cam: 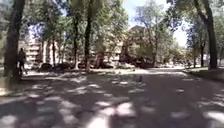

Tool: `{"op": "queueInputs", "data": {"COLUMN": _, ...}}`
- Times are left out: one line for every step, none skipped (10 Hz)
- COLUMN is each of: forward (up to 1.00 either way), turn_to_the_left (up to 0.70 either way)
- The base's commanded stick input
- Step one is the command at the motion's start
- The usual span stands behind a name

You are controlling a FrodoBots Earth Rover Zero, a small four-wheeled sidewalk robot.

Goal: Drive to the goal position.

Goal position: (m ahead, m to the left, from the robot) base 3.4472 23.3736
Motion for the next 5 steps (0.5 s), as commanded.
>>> {"op": "queueInputs", "data": {"forward": 0.85, "turn_to_the_left": 0.0}}
{"op": "queueInputs", "data": {"forward": 0.85, "turn_to_the_left": 0.0}}
{"op": "queueInputs", "data": {"forward": 0.85, "turn_to_the_left": 0.0}}
{"op": "queueInputs", "data": {"forward": 0.85, "turn_to_the_left": 0.0}}
{"op": "queueInputs", "data": {"forward": 0.85, "turn_to_the_left": 0.0}}
